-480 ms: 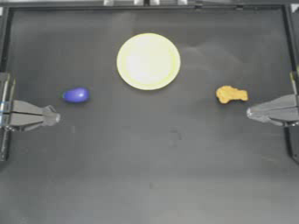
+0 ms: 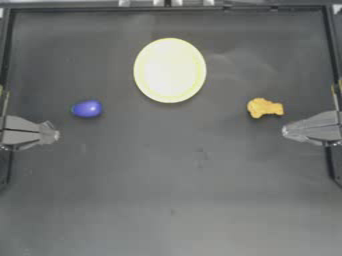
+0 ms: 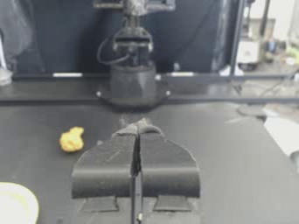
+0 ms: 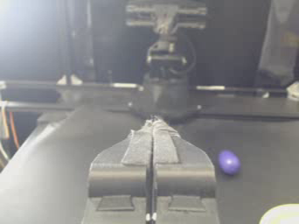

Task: Put brown chicken wing on plate

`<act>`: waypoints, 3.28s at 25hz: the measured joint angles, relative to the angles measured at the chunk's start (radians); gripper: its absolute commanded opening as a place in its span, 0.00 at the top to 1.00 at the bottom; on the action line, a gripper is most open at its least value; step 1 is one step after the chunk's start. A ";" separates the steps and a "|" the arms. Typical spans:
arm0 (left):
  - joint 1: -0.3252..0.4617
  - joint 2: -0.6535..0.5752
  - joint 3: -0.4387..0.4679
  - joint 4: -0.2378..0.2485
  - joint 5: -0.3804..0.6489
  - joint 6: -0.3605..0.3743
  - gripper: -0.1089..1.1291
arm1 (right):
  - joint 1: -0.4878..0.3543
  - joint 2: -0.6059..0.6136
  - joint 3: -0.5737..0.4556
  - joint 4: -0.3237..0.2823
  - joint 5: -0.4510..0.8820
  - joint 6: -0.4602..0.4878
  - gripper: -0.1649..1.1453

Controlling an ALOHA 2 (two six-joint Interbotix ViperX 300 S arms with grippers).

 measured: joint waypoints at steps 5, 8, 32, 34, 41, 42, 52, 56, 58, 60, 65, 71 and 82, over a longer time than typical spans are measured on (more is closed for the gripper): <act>0.000 0.005 -0.015 0.000 0.002 0.005 0.30 | -0.006 0.003 -0.003 -0.029 0.003 -0.003 0.32; 0.000 0.028 -0.025 0.000 0.002 0.005 0.03 | -0.008 0.009 -0.015 -0.048 0.005 -0.003 0.06; 0.075 0.092 -0.049 -0.015 0.091 0.003 0.08 | -0.322 0.138 -0.336 -0.063 0.939 -0.009 0.11; 0.075 0.098 -0.051 -0.015 0.091 0.003 0.08 | -0.333 0.184 -0.364 -0.075 1.005 -0.017 0.11; 0.081 0.098 -0.049 -0.017 0.091 0.002 0.08 | -0.377 0.318 -0.396 -0.060 1.097 -0.109 0.11; 0.083 0.098 -0.049 -0.017 0.091 0.002 0.08 | -0.396 0.331 -0.396 -0.049 1.097 -0.120 0.11; 0.089 0.132 -0.051 -0.017 0.091 0.002 0.08 | -0.535 0.423 -0.365 0.049 1.086 -0.281 0.11; 0.089 0.137 -0.051 -0.017 0.092 0.002 0.08 | -0.552 0.466 -0.342 0.052 1.049 -0.301 0.11; 0.091 0.137 -0.051 -0.017 0.091 0.002 0.08 | -0.554 0.492 -0.333 0.052 1.025 -0.302 0.11; 0.091 0.137 -0.052 -0.017 0.092 0.000 0.08 | -0.554 0.520 -0.330 0.052 1.005 -0.307 0.11; 0.091 0.137 -0.058 -0.018 0.091 0.000 0.08 | -0.554 0.583 -0.330 0.071 0.979 -0.341 0.11; 0.092 0.146 -0.058 -0.023 0.091 0.000 0.08 | -0.554 0.657 -0.330 0.075 0.936 -0.353 0.11; 0.092 0.187 -0.078 -0.025 0.092 0.000 0.08 | -0.543 0.752 -0.328 0.071 0.864 -0.357 0.11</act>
